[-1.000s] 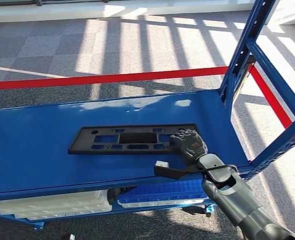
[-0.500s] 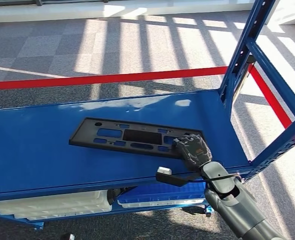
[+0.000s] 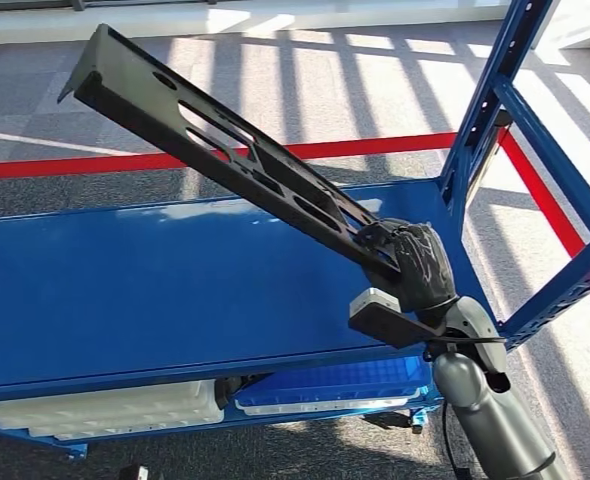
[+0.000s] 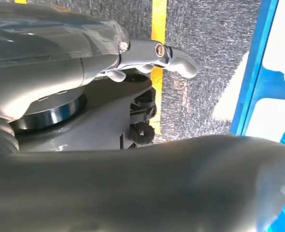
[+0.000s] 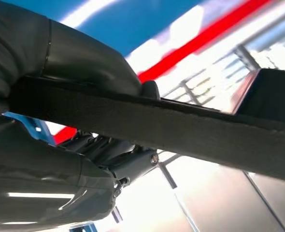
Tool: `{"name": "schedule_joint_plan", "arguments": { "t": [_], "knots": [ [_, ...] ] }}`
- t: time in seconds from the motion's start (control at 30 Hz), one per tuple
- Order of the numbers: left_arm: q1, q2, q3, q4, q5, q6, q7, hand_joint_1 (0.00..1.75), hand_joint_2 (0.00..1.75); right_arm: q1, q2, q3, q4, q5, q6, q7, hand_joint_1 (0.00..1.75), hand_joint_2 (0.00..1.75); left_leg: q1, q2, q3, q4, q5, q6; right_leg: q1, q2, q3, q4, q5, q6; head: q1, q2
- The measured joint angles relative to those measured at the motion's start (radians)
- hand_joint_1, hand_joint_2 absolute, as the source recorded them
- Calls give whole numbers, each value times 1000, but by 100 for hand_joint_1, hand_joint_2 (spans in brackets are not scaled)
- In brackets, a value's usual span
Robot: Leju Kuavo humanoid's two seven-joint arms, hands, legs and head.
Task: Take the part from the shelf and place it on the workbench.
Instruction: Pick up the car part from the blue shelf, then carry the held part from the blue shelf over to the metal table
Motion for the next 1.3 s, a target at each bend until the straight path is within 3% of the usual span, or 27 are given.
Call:
{"name": "schedule_joint_plan", "arguments": {
  "t": [0.13,0.33,0.6,0.83,1.07,1.23,1.3],
  "knots": [
    [3,2,-3,0,0,3,2,0,175,-13,10,-35,-57,-94,27,-25,175,175,0,0,0,0,0,0,0,0,0,0,0,0,0,0],
    [6,8,-3,0,16,4,18,0,175,-30,52,-104,-164,-406,99,-75,175,175,0,0,0,0,0,0,0,0,0,0,0,0,0,0],
    [12,23,9,0,54,-7,11,0,175,-2,110,-133,-220,-595,189,-107,175,175,0,0,0,0,0,0,0,0,0,0,0,1,0,0],
    [12,33,33,0,85,-27,10,0,175,32,122,-130,-221,-691,257,-138,175,175,0,0,0,0,0,0,0,0,0,0,0,1,0,0],
    [13,48,54,0,94,-13,34,0,175,62,122,-124,-236,-706,281,-157,175,175,-4,0,-1,3,-3,5,-5,0,0,-1,0,3,0,0],
    [13,56,64,0,100,-12,52,0,175,68,121,-121,-241,-702,286,-163,175,175,-10,0,-4,12,-7,19,-11,0,1,-2,2,16,0,0],
    [13,57,67,0,102,-10,62,0,175,70,120,-121,-241,-702,289,-164,175,175,-11,0,-2,5,1,33,-14,0,4,-8,5,28,0,0]
  ]
}}
